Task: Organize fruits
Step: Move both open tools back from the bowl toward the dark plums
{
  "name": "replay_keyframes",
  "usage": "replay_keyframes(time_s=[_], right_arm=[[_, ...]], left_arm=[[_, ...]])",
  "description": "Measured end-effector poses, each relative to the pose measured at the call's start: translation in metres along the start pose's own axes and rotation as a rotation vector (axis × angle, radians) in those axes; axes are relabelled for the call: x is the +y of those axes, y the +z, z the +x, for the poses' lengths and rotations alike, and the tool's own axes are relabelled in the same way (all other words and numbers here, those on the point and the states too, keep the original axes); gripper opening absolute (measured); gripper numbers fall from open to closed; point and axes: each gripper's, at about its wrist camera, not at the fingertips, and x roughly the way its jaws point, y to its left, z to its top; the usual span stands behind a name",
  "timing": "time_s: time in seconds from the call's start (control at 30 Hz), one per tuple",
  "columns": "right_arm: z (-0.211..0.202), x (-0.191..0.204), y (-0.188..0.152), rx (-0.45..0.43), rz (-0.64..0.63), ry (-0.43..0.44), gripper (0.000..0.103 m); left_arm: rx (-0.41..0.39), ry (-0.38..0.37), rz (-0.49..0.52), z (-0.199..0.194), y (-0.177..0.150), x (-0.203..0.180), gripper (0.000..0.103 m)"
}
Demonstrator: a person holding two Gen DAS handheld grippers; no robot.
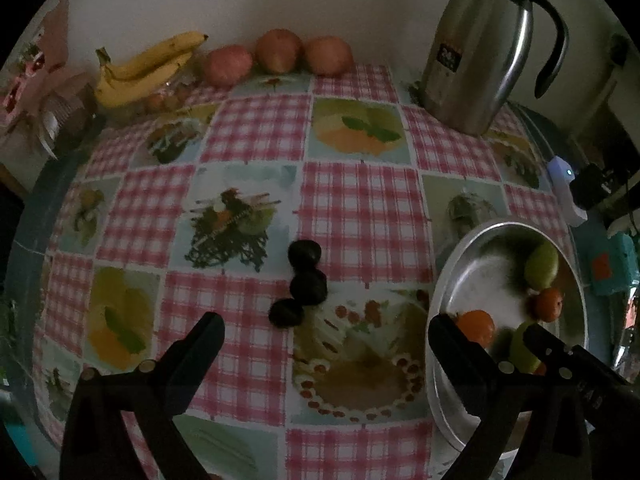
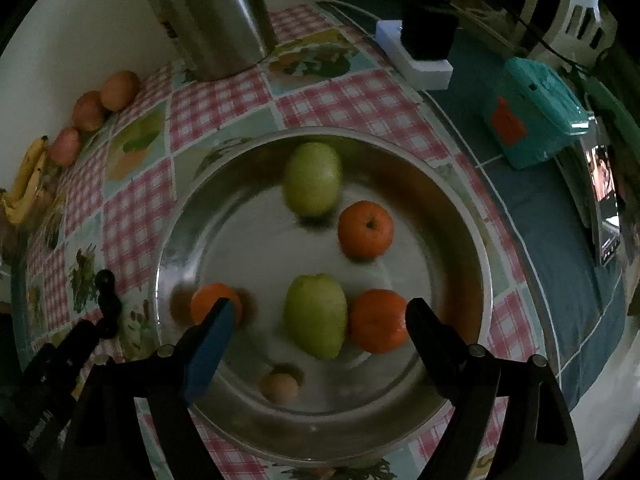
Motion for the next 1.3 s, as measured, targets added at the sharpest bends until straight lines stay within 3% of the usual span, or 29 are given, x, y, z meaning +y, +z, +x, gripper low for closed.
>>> replay_keyframes(time_s=[0.23,0.6,0.77,1.07,1.3], right_arm=[[-0.003,0.005,0.000,-0.018,-0.030,0.000,0.087],[-0.004,0.018,-0.004,-0.017,-0.076,0.015,0.087],[-0.008,0.022,-0.005,-0.027,-0.093,0.010,0.087],[-0.010,0.025,-0.007,-0.039,-0.102,-0.009,0.087],[-0.005,0.036,-0.010,-0.027,-0.130,-0.041,0.087]], left_arm=[[-0.043,0.015,-0.023,-0.007,0.001,0.011,0.103],[-0.087,0.058,0.074,-0.018,0.003,0.000,0.103],[-0.100,0.025,0.062,-0.023,0.005,0.000,0.103],[-0.044,0.003,-0.009,-0.014,0.008,0.017,0.103],[-0.034,0.089,-0.005,-0.013,0.013,0.044,0.103]])
